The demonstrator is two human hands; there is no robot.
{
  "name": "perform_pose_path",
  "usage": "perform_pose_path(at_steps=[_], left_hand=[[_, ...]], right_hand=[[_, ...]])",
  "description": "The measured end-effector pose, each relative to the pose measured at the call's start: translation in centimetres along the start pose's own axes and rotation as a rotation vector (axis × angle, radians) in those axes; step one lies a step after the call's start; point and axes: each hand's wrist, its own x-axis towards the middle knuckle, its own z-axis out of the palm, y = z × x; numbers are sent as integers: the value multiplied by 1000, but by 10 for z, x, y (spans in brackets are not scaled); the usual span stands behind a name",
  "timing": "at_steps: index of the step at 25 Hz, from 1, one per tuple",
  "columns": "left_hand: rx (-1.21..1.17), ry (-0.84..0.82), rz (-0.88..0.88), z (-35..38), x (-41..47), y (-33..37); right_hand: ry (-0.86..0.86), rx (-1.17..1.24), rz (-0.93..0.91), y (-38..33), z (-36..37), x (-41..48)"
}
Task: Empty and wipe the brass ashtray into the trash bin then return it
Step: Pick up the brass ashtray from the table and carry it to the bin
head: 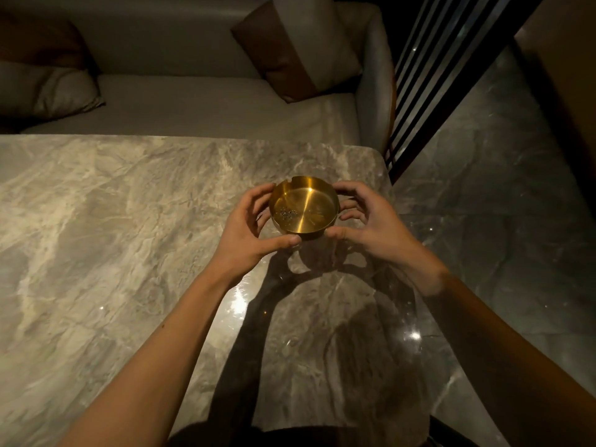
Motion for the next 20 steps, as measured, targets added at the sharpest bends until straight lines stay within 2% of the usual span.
perform_pose_path(at_steps=[5, 12, 16, 20], left_hand=[[25, -52, 50, -15, 13, -9], [-52, -67, 24, -35, 22, -20], [-65, -47, 3, -13, 28, -20], [-9, -31, -6, 46, 38, -16]], right_hand=[[125, -73, 17, -12, 30, 1], [69, 39, 106, -10, 35, 12], [55, 66, 119, 1, 11, 14], [26, 48, 53, 28, -34, 7]])
